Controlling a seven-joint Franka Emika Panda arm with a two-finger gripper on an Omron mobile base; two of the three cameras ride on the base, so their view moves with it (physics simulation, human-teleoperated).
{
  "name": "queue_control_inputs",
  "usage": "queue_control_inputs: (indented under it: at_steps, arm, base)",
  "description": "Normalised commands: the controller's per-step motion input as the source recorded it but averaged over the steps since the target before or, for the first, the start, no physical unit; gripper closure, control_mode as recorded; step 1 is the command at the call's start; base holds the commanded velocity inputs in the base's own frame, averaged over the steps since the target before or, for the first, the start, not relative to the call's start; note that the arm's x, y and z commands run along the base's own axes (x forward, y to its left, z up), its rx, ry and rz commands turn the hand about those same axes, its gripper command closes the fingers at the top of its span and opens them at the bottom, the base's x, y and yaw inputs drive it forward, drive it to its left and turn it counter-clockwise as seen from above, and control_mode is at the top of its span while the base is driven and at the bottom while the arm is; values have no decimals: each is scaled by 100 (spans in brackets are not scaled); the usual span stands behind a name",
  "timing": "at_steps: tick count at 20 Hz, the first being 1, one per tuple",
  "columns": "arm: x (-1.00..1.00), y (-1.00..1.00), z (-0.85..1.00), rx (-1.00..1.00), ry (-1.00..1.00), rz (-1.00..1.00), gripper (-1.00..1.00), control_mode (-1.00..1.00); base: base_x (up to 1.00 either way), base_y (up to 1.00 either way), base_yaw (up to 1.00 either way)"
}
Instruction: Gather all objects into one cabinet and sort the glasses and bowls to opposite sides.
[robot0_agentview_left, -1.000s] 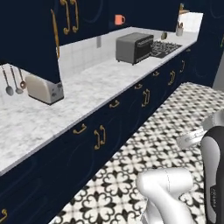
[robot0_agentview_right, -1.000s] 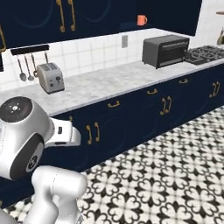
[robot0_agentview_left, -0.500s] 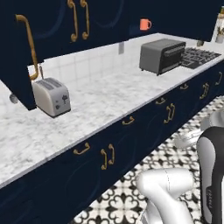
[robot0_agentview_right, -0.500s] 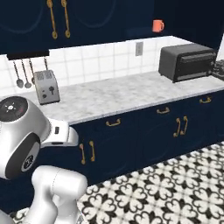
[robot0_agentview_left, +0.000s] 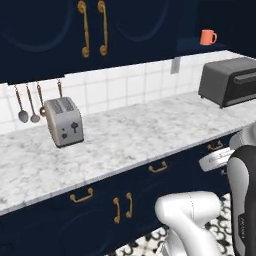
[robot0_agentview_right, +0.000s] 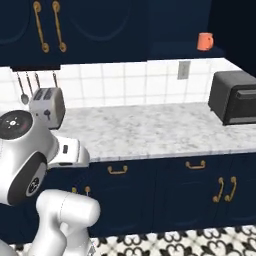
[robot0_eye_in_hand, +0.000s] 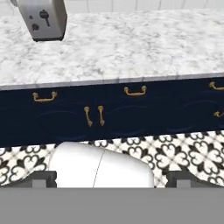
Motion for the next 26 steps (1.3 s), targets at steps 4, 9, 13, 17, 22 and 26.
queue_control_inputs:
  at_steps: [4,9,13,17,22,26]
  arm:
    - [0,0,0,0,0,0,-100,100]
    - [0,0,0,0,0,0,-100,100]
    - [0,0,0,0,0,0,-100,100]
    - [0,0,0,0,0,0,-100,100]
    - [0,0,0,0,0,0,-100,100]
    - [0,0,0,0,0,0,-100,100]
  base:
    - [100,-93,40]
    - [85,-88,43]
    - [74,-97,40]
    - [49,-100,29]
    - [11,-31,-3]
    - [100,-53,-40]
